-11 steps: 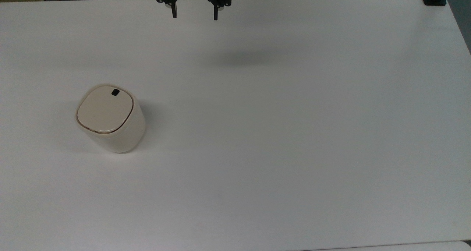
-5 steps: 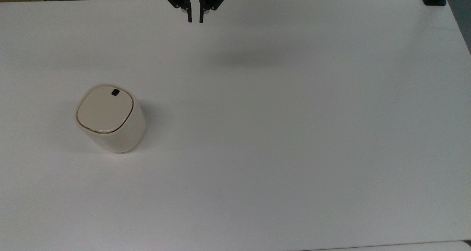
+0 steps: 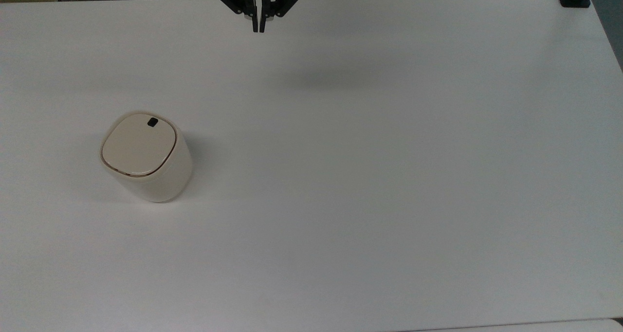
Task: Open the trash bin
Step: 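Move the gripper over the cream bin and lower onto its lid, then press down on the lid edge with the gripper fingers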
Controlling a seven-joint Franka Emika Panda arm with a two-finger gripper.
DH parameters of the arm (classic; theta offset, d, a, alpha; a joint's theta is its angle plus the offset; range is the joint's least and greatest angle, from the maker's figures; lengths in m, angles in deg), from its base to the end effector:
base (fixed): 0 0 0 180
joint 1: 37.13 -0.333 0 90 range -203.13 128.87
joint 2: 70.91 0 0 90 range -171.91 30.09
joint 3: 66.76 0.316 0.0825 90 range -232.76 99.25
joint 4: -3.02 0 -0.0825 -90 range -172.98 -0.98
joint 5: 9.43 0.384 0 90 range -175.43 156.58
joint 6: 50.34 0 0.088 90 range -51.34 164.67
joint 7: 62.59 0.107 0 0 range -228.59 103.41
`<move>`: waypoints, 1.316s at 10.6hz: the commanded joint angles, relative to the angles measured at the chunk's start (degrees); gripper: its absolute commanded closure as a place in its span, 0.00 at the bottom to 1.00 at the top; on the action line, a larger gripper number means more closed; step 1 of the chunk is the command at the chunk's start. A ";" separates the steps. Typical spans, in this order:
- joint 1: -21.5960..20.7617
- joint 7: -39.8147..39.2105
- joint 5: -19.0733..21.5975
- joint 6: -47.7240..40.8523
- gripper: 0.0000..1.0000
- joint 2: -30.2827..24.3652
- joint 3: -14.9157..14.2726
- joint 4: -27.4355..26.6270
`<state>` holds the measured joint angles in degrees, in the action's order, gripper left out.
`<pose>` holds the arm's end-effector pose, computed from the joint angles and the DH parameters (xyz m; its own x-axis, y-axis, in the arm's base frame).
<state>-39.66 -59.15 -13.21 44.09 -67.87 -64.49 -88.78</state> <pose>0.5746 0.0411 0.5866 0.9996 0.0289 -0.0034 0.0291 -0.9975 0.0639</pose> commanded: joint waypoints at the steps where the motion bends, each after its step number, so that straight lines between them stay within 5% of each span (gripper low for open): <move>1: 0.86 -0.72 0.36 2.51 0.91 1.26 -1.03 -0.14; 8: 11.75 2.53 0.36 21.99 1.00 11.61 -1.56 0.57; 14: 13.17 4.03 -3.68 27.48 1.00 17.43 -3.76 0.48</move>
<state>-26.17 -56.52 -15.32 70.80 -51.09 -67.15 -88.63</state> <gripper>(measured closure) 0.991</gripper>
